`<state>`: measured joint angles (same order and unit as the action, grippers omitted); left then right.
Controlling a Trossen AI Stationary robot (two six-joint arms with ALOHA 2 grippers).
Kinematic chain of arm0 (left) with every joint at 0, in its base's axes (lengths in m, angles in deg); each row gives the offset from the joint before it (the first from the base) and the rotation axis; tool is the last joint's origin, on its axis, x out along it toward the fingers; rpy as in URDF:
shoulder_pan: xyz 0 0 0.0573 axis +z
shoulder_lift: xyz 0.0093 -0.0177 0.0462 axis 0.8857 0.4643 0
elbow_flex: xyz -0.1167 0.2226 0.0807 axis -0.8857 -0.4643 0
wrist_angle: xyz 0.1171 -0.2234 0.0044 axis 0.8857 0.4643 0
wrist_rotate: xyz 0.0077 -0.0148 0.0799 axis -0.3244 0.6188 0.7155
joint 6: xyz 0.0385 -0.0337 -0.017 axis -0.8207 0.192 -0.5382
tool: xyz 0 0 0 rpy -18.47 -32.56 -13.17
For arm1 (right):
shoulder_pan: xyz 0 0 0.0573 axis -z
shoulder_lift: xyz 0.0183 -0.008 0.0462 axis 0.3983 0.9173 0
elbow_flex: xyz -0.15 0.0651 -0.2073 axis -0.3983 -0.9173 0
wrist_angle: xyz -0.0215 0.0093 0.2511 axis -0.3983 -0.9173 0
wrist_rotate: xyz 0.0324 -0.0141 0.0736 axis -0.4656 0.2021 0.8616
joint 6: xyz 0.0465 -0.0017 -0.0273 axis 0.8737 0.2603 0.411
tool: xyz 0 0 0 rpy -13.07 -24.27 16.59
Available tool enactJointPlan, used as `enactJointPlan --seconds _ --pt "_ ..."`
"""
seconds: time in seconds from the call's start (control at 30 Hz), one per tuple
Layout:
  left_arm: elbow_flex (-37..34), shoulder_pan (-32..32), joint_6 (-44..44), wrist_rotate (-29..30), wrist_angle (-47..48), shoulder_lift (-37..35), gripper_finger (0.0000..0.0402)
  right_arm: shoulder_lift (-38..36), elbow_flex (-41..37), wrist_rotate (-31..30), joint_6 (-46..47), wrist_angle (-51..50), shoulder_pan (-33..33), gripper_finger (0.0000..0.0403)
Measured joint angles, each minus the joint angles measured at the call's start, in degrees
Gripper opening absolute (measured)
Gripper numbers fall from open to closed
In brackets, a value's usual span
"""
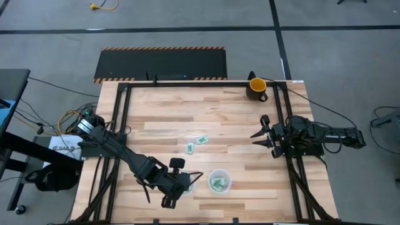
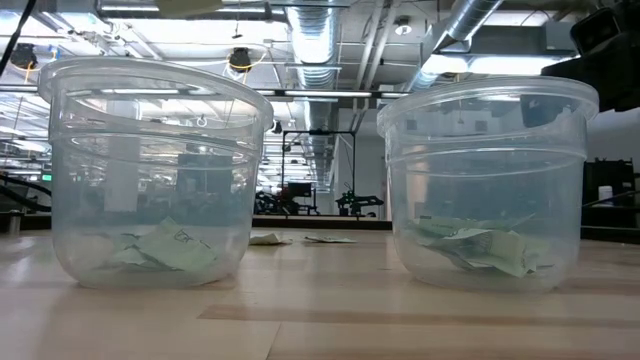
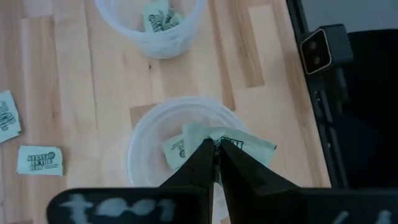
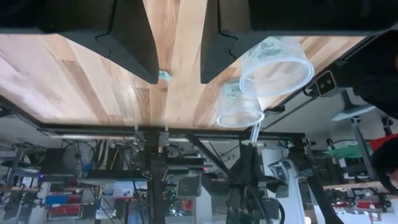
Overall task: Pick and place Stevia / Truvia into bins
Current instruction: Put the white stevia pack into the left transparent basket
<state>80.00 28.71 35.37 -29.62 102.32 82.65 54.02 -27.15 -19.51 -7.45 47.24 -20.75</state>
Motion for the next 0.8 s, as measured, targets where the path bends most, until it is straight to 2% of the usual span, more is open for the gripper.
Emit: enactJointPlan --seconds 0.37,0.8 --pt "0.0 0.0 0.7 4.8 0.5 0.0 0.0010 -0.1 0.0 0.0 0.0 0.0 0.0 0.0113" --pt "0.0 0.5 2.1 5.4 1.4 0.0 0.0017 -0.1 0.0 0.0 0.0 0.0 0.0 0.0113"
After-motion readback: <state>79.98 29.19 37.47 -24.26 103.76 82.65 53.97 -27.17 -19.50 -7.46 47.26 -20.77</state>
